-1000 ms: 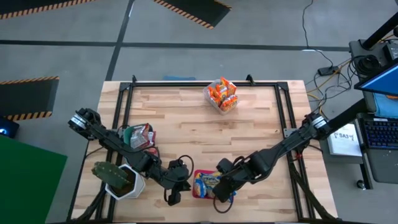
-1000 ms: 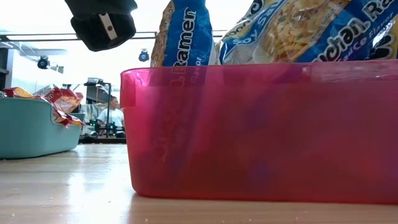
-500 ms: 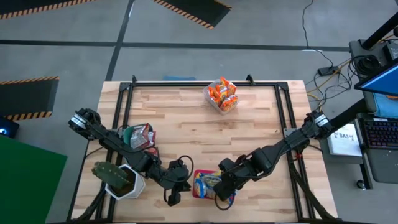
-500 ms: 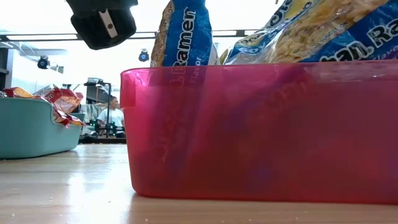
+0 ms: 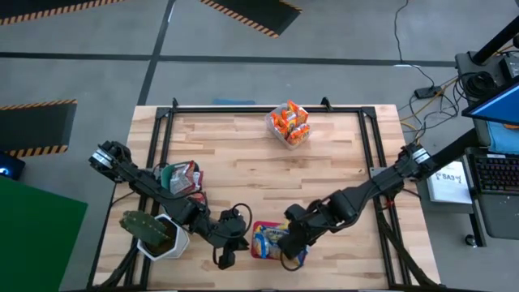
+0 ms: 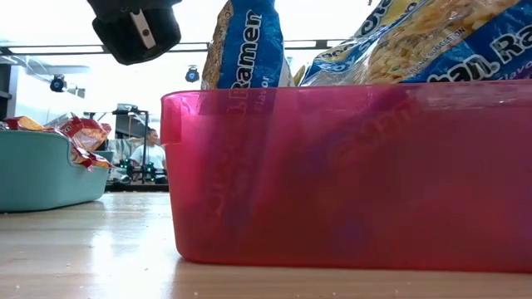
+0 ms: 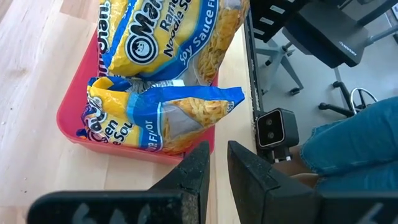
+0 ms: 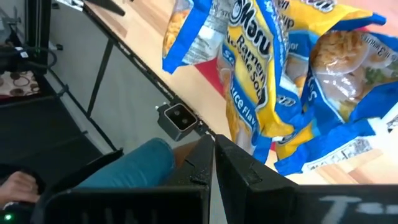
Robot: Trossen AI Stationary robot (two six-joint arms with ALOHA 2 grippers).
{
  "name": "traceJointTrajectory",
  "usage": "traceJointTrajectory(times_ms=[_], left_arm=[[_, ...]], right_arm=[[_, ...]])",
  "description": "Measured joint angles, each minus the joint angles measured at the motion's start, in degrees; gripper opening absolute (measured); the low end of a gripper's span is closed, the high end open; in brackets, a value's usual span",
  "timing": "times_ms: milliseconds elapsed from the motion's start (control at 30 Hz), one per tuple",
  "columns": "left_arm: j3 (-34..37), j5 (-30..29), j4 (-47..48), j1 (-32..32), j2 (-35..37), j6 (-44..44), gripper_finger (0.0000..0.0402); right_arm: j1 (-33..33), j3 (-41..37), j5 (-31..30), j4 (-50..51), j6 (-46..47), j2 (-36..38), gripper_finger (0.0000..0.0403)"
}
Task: Sort Maruchan noodles
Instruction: Put the blue noodle pack into the red bin
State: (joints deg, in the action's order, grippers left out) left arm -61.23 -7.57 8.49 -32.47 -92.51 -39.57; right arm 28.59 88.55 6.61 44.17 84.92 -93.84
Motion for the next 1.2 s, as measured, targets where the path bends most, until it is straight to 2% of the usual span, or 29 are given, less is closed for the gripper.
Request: traceJointTrajectory(times_ms=[1000, 1200], left_arm=[[-0.02, 0.02, -0.08, -0.02, 0.02, 0.02, 0.0039], [-0.02, 0.02, -0.08, 0.00, 0.02, -0.06, 0.0039]], right_arm=[[-0.51, -0.02, 0.01, -2.74, -1.96, 0.32, 0.0009], [-0.51, -0.02, -0.16, -2.75, -2.39, 0.51, 0.0031]])
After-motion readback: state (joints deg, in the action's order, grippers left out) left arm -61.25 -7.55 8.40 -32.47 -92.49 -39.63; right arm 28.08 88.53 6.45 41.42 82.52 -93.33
